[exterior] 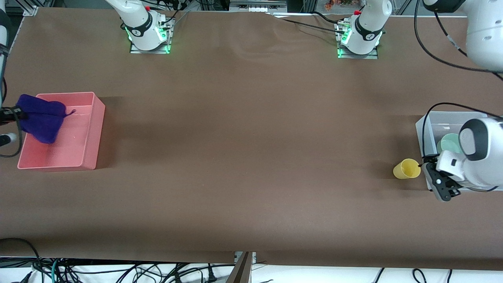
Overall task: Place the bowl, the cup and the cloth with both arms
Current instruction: 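Grasp the yellow cup with the left gripper while the right gripper drops the cloth, then lower the yellow cup into the green bowl with the left gripper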
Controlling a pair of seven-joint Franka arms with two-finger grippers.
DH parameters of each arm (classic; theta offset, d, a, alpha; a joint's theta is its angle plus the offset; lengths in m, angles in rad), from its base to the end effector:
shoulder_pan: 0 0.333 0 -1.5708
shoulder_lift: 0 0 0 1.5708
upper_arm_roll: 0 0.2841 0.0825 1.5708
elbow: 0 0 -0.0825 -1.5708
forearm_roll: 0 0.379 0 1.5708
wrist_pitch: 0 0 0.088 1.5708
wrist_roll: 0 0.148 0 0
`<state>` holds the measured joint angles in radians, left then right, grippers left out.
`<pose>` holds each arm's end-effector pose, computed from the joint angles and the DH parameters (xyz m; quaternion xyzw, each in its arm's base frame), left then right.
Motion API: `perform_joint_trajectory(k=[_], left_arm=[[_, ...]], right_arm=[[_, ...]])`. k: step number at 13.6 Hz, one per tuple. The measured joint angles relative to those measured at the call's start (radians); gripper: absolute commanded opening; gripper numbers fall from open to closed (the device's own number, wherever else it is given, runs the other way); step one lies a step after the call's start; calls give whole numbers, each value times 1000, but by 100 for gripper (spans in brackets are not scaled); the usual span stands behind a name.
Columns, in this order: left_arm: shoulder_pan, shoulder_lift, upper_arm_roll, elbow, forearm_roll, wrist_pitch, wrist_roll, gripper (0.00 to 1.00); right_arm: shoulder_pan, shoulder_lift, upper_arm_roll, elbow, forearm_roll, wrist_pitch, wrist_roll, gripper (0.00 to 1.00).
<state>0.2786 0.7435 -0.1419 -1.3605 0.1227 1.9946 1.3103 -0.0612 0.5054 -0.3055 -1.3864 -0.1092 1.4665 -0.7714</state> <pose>0.6831 0.1204 0.2115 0.8249 -0.5629 -0.0418 0.0293 0.5764 -0.2141 0.3447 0.9500 0.2034 -0.2369 0.0018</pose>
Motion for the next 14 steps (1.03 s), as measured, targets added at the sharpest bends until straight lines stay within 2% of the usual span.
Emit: perform_joint_trajectory(k=[1, 3, 4, 5, 8, 11, 12, 14], left_arm=[[7, 24, 2, 0, 0, 11, 2, 78], [15, 56, 4, 0, -11, 16, 3, 29], [16, 68, 4, -1, -33, 16, 3, 5], [17, 79, 5, -1, -50, 16, 3, 0], [19, 95, 6, -1, -64, 18, 3, 0], [21, 91, 6, 15, -65, 15, 3, 0], [22, 85, 5, 25, -66, -3, 3, 0], [22, 50, 4, 61, -66, -101, 3, 0]], right_arm=[[-2, 3, -2, -35, 13, 24, 4, 0], [-2, 9, -8, -91, 38, 50, 25, 0], [-3, 12, -12, -112, 40, 59, 29, 36], [-3, 13, -17, -128, 41, 64, 31, 99], [-3, 13, -27, -140, 57, 69, 33, 100], [-1, -19, -21, -81, 127, 57, 33, 100], [-1, -40, -1, -44, 133, 35, 33, 100], [5, -84, 78, 40, 133, -11, 113, 100]])
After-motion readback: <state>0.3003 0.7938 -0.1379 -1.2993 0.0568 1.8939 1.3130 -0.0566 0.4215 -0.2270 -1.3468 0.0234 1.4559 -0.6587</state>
